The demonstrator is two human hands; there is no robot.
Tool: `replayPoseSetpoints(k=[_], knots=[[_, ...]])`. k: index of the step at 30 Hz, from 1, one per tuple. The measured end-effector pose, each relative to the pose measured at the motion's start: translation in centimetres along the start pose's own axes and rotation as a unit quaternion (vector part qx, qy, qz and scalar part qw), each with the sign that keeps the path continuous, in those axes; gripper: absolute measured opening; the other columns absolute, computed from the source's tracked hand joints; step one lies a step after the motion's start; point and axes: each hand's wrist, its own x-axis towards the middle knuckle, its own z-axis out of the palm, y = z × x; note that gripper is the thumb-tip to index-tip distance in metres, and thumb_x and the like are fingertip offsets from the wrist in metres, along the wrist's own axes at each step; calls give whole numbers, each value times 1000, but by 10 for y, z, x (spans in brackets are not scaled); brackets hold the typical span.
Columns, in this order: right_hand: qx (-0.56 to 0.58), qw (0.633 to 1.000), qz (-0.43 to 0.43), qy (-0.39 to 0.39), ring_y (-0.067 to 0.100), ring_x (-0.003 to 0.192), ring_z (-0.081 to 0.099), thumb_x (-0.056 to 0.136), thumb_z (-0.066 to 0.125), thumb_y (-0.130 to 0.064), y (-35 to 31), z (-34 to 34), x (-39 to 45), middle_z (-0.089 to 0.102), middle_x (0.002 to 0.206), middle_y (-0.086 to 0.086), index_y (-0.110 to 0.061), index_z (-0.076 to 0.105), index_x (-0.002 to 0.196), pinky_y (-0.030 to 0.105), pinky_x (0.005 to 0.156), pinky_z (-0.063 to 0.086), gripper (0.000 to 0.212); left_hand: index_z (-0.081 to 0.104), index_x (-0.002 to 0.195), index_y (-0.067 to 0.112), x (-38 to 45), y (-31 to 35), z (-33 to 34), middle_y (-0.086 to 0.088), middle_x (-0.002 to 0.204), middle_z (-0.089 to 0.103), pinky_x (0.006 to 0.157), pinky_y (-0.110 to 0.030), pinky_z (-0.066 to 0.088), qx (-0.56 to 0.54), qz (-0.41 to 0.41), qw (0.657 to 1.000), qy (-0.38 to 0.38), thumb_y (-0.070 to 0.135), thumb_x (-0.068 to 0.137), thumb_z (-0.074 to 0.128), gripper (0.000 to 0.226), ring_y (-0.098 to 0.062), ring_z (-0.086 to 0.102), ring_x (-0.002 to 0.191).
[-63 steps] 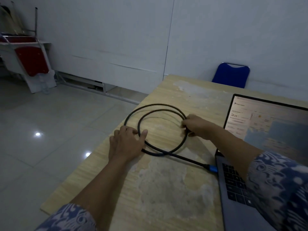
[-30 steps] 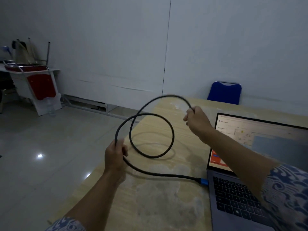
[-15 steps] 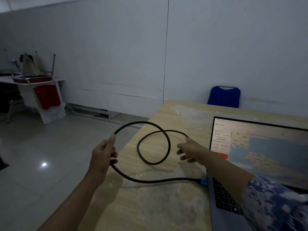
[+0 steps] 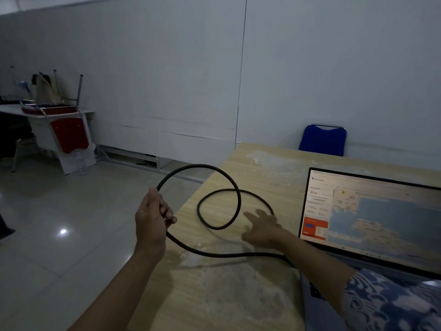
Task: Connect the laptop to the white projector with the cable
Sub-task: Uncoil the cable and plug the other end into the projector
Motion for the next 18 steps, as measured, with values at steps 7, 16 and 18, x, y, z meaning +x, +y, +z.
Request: replayPoseSetpoints(k=[7,16,18], knots=[[225,960,-146,83,17,127,52,100,47,-49,-34,25,-3,57,139,-2,-31,60,136,35,104,41,42,41,69,23,-2,-5,-1,8,57,35,49,-26,38,-37,0,998,42,46,103,42,42,-8,38,50],[522,819,-158,176,23,69,64,108,34,-30,-61,-44,-18,55,71,6,-11,58,102,38,76,53,31,61,102,25,-1,-9,-11,3,77,51,62,-31,45,113,3,992,53,24,104,44,17,-18,52,73],[569,787,-170,169,16,56,46,108,33,-30,-68,-58,-24,39,65,1,-12,57,100,36,64,51,31,56,118,23,-4,-10,-6,-1,101,58,75,-35,48,193,-2,980,57,22,101,49,18,-24,59,97]])
